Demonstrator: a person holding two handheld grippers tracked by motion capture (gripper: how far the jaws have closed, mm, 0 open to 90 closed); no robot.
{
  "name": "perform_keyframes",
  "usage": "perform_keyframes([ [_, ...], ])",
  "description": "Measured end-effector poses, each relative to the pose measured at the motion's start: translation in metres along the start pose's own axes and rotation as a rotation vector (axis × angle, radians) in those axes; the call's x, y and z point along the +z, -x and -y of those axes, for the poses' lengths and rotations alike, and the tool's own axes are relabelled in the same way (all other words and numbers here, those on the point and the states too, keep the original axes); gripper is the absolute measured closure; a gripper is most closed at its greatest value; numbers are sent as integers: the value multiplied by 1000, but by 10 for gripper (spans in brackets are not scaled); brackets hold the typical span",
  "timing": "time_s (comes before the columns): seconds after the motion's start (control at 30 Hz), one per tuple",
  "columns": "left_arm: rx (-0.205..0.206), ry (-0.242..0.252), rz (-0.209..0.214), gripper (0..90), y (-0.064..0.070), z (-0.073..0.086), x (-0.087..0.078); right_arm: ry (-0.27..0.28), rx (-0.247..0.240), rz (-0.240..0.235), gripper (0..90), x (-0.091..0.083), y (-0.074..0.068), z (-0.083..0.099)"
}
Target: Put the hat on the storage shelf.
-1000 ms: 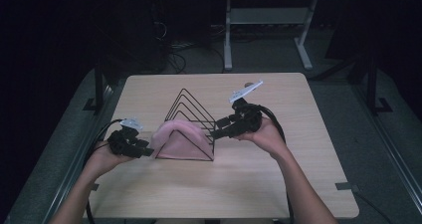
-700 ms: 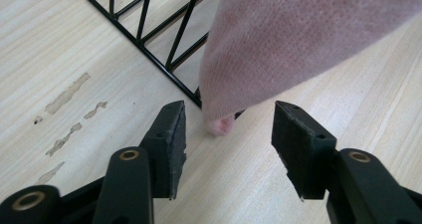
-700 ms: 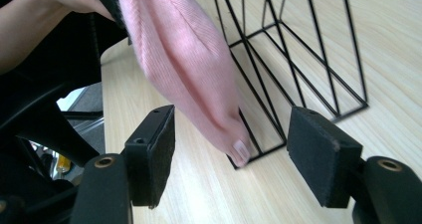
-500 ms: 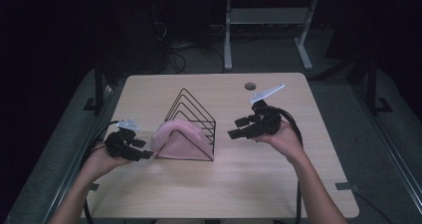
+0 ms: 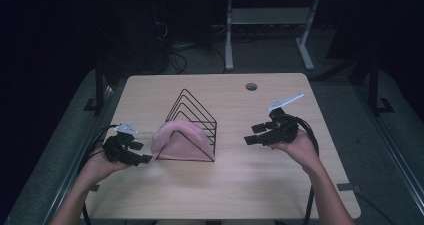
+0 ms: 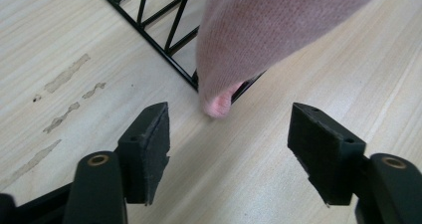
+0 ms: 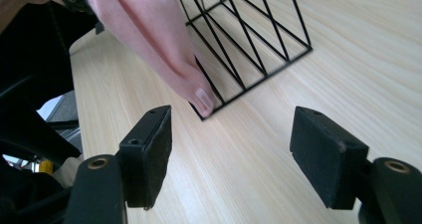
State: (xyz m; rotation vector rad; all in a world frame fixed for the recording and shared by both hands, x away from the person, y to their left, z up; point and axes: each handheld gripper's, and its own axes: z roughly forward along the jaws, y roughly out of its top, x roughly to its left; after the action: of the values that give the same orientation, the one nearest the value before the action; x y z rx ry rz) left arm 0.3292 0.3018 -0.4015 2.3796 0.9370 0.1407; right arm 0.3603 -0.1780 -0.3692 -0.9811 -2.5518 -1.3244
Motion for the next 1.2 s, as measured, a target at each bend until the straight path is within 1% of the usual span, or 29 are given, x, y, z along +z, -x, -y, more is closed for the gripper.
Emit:
perform_keyframes([
  [0.13, -4, 11, -10, 307, 1, 3, 0, 5, 16, 13, 313, -4, 3, 10],
  [0.47, -8, 15, -9, 294, 4, 8, 1, 10, 64, 34, 305, -11, 12, 36],
  [0.7, -14, 17, -6, 288, 6, 13, 4, 2, 85, 48, 302, -15, 16, 50],
  [0.87, -18, 19, -7, 284, 7, 17, 4, -8, 106, 67, 301, -21, 18, 65],
  [0.93, -20, 23, -9, 283, 8, 18, 5, -4, 112, 72, 301, -23, 19, 71],
  [1.07, -17, 24, -7, 281, 10, 20, 6, 1, 126, 81, 299, -28, 20, 82],
  [1.17, -7, 25, -6, 281, 11, 21, 7, -5, 127, 100, 292, -30, 20, 89],
  [1.2, -4, 23, -6, 280, 11, 21, 7, 0, 133, 101, 292, -31, 19, 92],
])
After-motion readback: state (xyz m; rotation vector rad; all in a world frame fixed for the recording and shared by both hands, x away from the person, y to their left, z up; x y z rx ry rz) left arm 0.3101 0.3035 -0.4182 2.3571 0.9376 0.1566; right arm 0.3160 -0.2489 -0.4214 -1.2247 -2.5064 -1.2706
